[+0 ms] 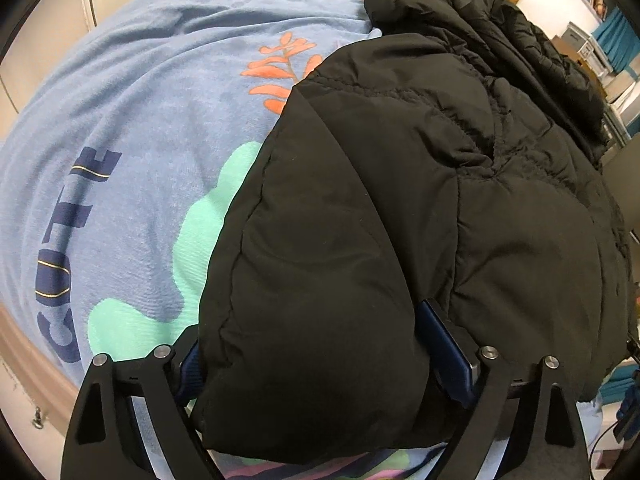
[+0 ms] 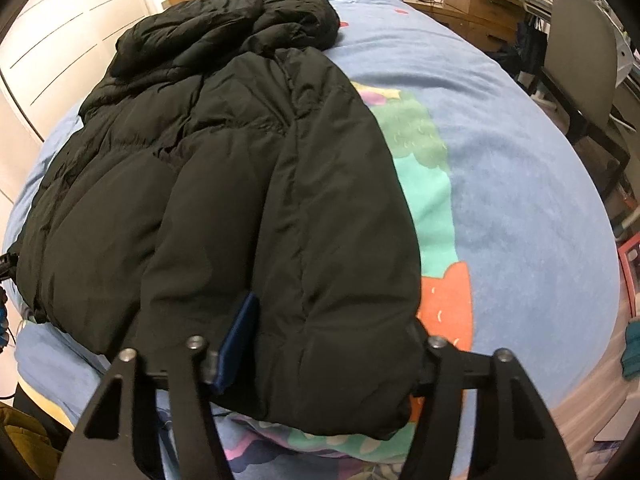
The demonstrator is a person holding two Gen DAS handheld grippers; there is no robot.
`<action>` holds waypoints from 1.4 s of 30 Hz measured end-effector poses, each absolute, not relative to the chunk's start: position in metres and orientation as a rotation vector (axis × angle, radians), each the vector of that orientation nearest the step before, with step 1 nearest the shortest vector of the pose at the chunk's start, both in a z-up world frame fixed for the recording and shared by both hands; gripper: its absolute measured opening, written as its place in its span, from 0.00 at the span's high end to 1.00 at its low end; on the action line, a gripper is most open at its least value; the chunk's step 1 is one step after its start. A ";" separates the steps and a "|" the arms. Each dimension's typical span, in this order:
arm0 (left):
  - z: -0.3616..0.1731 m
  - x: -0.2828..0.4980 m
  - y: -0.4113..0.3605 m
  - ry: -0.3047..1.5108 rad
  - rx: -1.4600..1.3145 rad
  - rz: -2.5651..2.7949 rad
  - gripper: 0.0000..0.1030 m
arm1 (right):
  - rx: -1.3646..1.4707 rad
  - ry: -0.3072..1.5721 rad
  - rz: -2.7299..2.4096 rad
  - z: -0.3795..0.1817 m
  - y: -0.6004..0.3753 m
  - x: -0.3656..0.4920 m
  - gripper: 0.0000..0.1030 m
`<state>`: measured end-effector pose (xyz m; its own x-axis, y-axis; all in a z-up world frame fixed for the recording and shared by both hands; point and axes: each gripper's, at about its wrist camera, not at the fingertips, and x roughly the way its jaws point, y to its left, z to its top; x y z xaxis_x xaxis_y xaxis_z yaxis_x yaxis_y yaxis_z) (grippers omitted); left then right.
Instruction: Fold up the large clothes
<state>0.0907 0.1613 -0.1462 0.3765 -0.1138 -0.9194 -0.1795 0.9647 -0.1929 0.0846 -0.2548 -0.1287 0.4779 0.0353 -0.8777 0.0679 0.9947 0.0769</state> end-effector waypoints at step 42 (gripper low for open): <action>-0.148 0.154 0.093 1.216 -0.180 0.083 0.85 | -0.048 1.045 0.039 -0.115 -0.229 0.084 0.89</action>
